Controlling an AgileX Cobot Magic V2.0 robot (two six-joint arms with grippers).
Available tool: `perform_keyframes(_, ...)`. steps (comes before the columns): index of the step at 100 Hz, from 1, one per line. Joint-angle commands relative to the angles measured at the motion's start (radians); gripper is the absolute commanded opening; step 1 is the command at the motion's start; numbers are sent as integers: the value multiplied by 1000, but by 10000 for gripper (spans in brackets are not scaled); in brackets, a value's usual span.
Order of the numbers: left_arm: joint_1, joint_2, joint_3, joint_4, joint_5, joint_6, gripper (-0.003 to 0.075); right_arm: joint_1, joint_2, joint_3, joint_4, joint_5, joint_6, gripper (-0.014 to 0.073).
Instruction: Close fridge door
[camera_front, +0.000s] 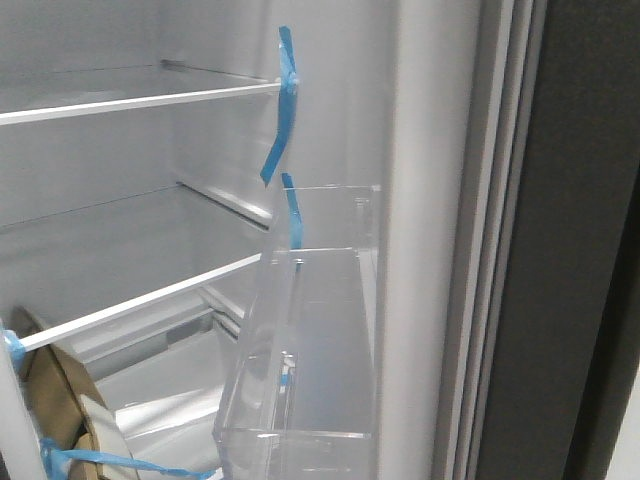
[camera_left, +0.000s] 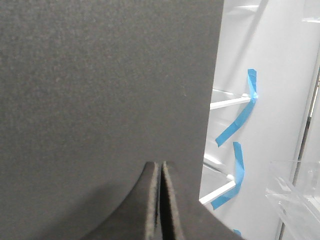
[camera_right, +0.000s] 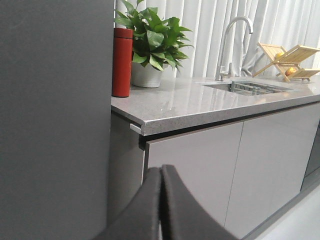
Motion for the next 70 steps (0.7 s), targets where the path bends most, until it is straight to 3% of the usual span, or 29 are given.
perform_keyframes(1, -5, 19, 28, -2, -77, -4, -21, -7, 75, -110, 5, -37, 6, -76)
perform_keyframes(36, -5, 19, 28, -2, -77, -4, -21, -3, 366, -546, 34, 31, 13, -76)
perform_keyframes(70, -5, 19, 28, -2, -77, -4, -21, 42, 564, -937, 187, 271, 13, -76)
